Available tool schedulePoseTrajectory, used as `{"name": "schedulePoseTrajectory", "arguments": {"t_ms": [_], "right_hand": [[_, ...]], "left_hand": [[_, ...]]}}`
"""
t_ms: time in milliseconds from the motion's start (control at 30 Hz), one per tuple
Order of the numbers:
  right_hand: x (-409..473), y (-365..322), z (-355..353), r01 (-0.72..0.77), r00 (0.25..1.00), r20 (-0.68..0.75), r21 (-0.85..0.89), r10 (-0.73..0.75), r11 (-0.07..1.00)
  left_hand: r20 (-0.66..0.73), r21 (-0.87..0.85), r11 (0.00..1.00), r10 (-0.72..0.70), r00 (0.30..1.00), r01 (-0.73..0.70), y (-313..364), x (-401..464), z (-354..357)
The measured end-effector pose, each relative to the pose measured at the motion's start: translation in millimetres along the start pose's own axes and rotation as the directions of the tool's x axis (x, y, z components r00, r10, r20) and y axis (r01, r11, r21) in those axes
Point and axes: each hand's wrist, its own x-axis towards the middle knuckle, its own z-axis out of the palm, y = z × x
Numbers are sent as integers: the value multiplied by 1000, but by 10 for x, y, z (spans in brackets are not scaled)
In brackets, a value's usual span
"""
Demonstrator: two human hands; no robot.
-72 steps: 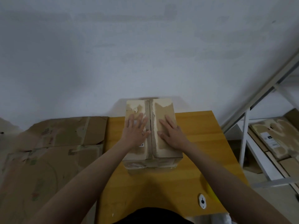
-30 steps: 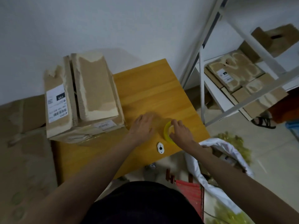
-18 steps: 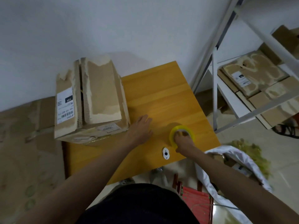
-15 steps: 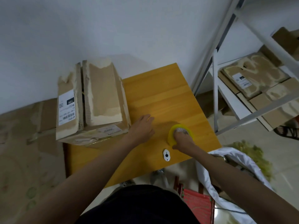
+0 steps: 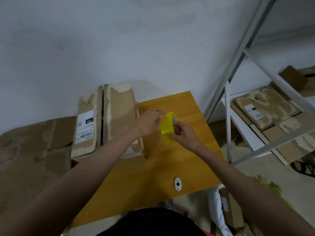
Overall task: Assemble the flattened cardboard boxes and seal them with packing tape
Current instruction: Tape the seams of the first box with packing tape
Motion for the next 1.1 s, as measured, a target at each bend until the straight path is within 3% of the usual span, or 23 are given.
{"name": "schedulePoseTrajectory", "arguments": {"t_ms": [233, 400, 567, 933, 1100], "right_hand": [[246, -635, 95, 133, 990, -48, 81, -129, 988], [392, -1085, 239, 186, 982, -6, 121, -187, 975], [477, -1459, 396, 195, 980, 5, 179, -199, 964], [613, -1986, 795, 222, 975, 1, 129, -224, 966], [625, -2153, 875, 168, 985, 4, 142, -171, 975]], "left_hand": [[-267, -61, 997, 34, 963, -52, -97, -317, -587], [-407, -150, 989, -64, 911, 2, -255, -468, -1010], [-394, -198, 980, -97, 914, 18, -501, -682, -1376], [-464, -262, 965, -136, 876, 11, -936, -1121, -1709], [-454, -240, 968, -47, 890, -71, -1142, -1216, -1791]]}}
